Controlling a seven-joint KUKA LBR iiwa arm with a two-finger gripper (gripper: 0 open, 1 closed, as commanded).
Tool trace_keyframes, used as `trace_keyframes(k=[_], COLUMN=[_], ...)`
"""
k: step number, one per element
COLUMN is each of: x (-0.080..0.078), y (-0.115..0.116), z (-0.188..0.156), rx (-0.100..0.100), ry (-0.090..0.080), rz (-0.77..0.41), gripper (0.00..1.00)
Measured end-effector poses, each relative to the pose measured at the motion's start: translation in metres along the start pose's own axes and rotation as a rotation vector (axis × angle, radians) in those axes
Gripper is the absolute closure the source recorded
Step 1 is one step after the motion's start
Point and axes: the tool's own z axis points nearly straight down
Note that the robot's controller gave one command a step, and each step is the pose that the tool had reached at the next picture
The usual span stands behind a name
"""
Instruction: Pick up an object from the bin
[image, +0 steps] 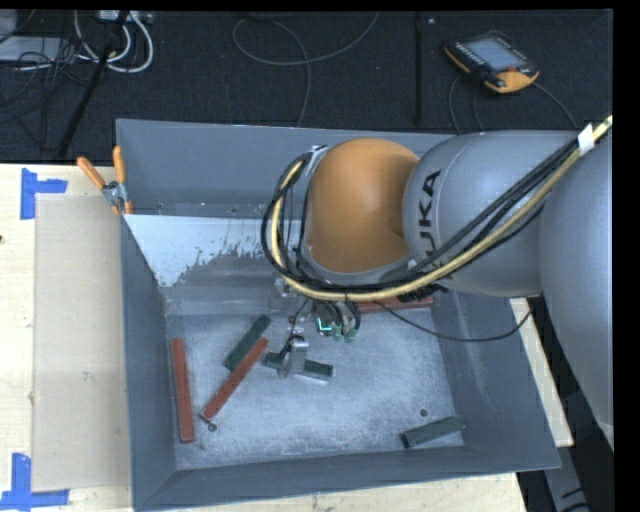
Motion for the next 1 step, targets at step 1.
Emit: trace_keyframes(k=[1], x=[-0.0018], y=[-0.0004], z=[-0.0039], rx=[-0.001], ry=[-0.007], rz=[0.002], gripper=[0.00])
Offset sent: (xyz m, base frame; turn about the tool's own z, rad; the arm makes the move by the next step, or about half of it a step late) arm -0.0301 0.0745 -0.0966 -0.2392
